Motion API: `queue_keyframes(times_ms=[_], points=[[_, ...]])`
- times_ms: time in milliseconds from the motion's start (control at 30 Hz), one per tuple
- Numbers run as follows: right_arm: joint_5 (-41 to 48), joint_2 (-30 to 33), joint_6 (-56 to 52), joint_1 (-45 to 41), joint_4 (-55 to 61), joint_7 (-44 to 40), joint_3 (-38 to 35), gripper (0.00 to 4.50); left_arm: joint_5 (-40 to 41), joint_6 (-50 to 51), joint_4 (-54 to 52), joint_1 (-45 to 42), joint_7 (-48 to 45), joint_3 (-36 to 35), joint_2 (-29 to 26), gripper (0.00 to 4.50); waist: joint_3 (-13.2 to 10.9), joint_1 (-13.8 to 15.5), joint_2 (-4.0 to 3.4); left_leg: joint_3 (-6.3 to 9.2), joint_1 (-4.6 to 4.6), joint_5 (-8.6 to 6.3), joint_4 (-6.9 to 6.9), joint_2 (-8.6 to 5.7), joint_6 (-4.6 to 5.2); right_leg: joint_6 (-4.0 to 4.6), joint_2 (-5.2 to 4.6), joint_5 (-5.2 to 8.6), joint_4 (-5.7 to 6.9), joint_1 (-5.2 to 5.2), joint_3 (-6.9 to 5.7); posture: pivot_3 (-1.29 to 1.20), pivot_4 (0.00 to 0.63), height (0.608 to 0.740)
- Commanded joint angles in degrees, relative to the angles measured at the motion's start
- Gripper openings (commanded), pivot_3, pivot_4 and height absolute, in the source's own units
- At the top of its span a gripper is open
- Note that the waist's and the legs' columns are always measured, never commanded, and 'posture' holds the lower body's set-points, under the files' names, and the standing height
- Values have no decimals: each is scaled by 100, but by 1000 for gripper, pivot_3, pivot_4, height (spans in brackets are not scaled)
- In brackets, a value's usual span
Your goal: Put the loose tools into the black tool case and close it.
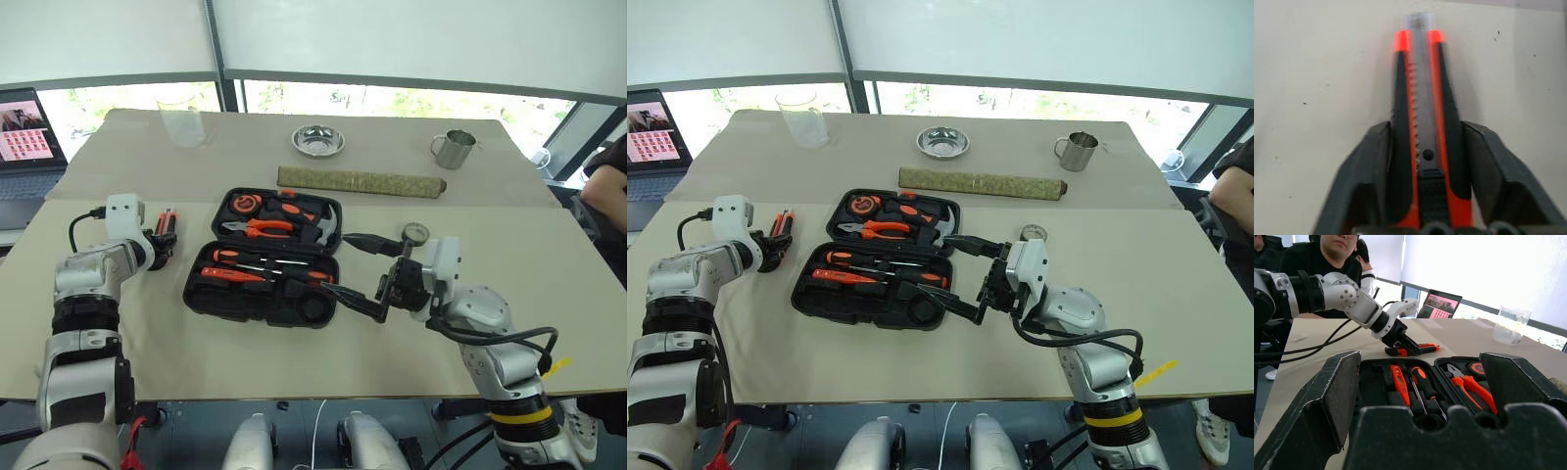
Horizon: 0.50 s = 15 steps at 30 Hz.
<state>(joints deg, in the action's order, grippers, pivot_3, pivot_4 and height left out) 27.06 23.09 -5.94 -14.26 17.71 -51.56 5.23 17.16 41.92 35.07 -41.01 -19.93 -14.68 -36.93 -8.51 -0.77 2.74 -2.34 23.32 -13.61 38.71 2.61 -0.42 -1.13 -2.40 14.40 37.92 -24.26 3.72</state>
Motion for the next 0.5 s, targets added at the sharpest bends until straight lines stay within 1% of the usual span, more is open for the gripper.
queue_keyframes(times_ms=[33,67,100,133,200,300,367,400,500], points=[[26,169,71,96,372,-33,-142,4500,229,-482,-206,194,-778,-322,-388,1699,0,-10,0,0,0,0,-1,1,0,0,0,0,1,-1,0,0,150,740],[43,229,48,115,427,-53,-161,4500,281,-780,-307,278,-1206,-318,-505,1699,-1,-25,0,1,3,0,-1,2,0,0,0,0,0,-3,-2,0,150,740],[98,326,14,145,519,-115,-191,4500,326,-1326,-479,415,-1878,-266,-647,1699,-2,-35,0,0,4,0,-3,2,0,0,0,0,0,-5,-2,0,150,740],[128,426,43,164,605,-208,-213,4500,410,-1819,-641,548,-2602,-220,-771,1699,-3,-34,0,-1,5,0,-5,3,0,1,1,0,0,-6,-3,0,150,740],[202,711,-19,212,809,-421,-233,4500,643,-3084,-975,885,-4396,-131,-1002,1699,-8,-17,-2,-5,9,0,-4,3,-1,2,1,0,-3,-10,-3,0,150,740],[398,1182,-510,274,1075,-544,-263,4500,518,-4042,-1108,1147,-5978,329,-1371,1699,-8,47,-4,-11,8,0,-4,3,-2,4,-8,1,-14,-1,-7,0,150,740],[499,1399,-795,295,1180,-558,-289,4500,524,-4381,-1378,1281,-6818,663,-1513,1699,-8,61,-8,-19,-1,0,-2,3,-1,5,-9,1,-24,10,-5,0,150,740],[553,1479,-913,309,1217,-554,-306,4500,584,-4445,-1552,1331,-7079,836,-1580,1699,-8,65,-8,-23,-3,0,-2,3,-1,4,-9,1,-24,12,-3,0,150,740],[622,1636,-1138,342,1267,-523,-358,4500,688,-4660,-1845,1372,-7257,1473,-1860,1699,-8,75,-7,-26,2,0,1,7,0,3,-5,2,-26,9,-1,0,150,740]])
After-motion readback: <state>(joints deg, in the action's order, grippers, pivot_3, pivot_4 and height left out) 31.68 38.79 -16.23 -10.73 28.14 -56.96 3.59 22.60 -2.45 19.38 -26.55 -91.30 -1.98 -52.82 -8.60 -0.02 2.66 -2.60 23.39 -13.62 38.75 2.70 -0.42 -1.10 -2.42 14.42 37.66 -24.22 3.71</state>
